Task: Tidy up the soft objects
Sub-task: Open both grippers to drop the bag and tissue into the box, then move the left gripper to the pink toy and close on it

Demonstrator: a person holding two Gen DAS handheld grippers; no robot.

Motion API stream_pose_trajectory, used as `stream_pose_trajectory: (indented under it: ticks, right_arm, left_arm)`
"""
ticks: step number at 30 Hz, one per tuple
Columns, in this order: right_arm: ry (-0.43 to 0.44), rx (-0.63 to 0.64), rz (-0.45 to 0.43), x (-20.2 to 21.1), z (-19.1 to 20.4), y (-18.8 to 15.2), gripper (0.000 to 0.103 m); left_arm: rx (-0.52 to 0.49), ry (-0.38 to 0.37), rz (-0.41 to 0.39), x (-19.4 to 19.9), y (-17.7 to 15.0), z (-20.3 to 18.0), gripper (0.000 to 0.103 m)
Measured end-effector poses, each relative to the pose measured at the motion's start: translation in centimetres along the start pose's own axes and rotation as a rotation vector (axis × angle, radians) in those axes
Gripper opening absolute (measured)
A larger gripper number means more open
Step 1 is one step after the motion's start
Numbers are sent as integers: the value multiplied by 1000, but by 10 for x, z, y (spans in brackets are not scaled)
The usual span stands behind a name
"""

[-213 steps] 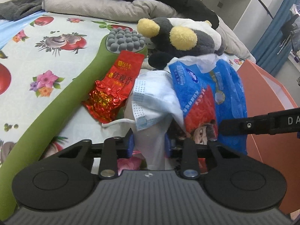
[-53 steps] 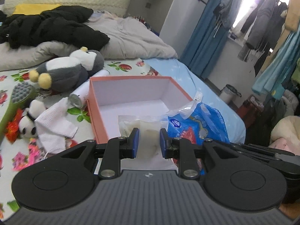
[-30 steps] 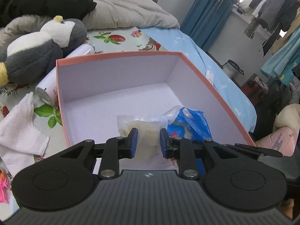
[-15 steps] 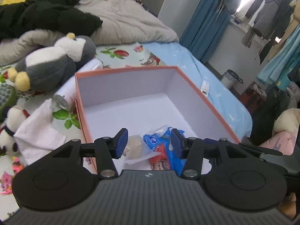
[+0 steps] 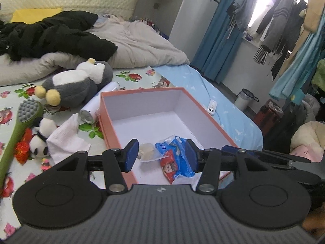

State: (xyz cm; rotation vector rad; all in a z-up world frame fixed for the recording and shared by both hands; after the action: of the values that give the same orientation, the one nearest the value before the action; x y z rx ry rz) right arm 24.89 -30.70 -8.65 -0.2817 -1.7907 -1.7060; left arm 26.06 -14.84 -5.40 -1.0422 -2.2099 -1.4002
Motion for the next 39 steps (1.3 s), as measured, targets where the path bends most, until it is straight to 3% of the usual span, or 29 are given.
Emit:
stream_pose_trajectory:
  ticks: [10, 19, 28, 39]
  right_arm:
    - [30, 34, -29, 37, 31, -7, 39]
    - [58, 96, -13, 59, 55, -28, 39]
    - [117, 114, -26, 67, 85, -39, 39]
    - [173, 151, 31, 55, 120, -57, 39]
  left_arm:
    - [-8, 40, -80, 63, -19, 8, 57]
    - [27, 88, -91, 105, -53, 27, 59]
    - [67, 129, -102, 128, -72, 44, 60]
    - [138, 169, -101, 149, -89, 80, 60]
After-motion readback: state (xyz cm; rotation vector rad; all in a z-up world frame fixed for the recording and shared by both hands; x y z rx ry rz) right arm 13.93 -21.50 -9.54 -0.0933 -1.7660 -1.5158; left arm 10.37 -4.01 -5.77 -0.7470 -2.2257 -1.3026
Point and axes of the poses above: each gripper's, at about its wrist camera, not at the fingertips, and x roughly against the way its jaws point, z to its left, y to its top, the point moved 6 cm from there along -x, roughly the way its jaws point, and after that the axes turned 14 degrees about x, right-handed, at the moved point
